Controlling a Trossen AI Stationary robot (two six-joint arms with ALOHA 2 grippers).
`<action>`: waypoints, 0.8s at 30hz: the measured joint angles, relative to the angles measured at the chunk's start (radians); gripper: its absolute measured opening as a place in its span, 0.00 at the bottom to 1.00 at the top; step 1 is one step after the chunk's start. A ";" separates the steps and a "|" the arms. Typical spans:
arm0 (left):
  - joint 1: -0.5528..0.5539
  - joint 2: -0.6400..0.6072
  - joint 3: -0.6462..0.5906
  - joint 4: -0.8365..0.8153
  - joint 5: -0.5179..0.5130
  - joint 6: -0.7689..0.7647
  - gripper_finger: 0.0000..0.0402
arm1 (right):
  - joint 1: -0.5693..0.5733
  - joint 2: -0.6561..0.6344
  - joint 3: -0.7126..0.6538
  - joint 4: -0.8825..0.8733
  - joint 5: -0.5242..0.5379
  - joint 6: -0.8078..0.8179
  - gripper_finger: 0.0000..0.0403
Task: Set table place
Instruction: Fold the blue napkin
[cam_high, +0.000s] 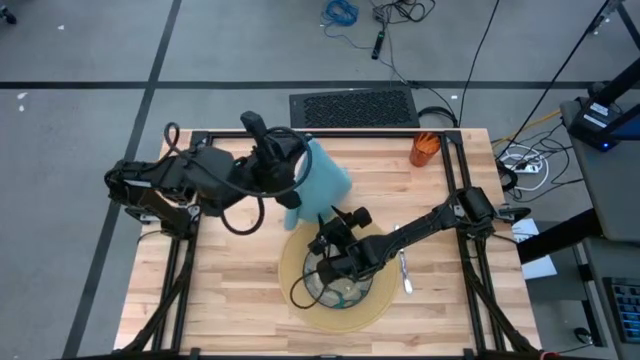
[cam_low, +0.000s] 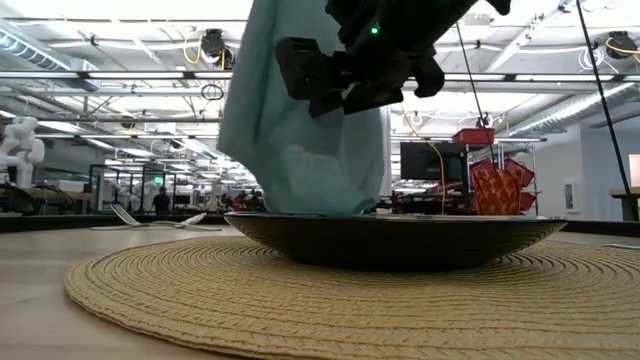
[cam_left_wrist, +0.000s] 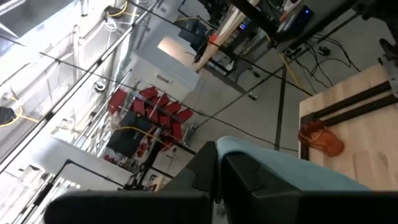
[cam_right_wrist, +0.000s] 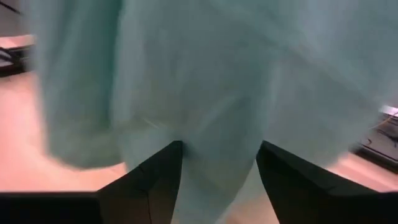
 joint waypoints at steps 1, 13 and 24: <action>0.000 0.000 0.002 -0.002 0.000 0.000 0.00 | -0.002 0.000 0.000 0.021 0.001 -0.022 0.49; -0.026 0.034 0.003 -0.020 0.003 0.003 0.00 | -0.031 0.000 0.000 0.186 -0.003 -0.169 0.45; -0.024 0.036 0.003 -0.051 -0.006 0.009 0.00 | -0.009 -0.001 0.000 0.174 -0.028 -0.285 0.00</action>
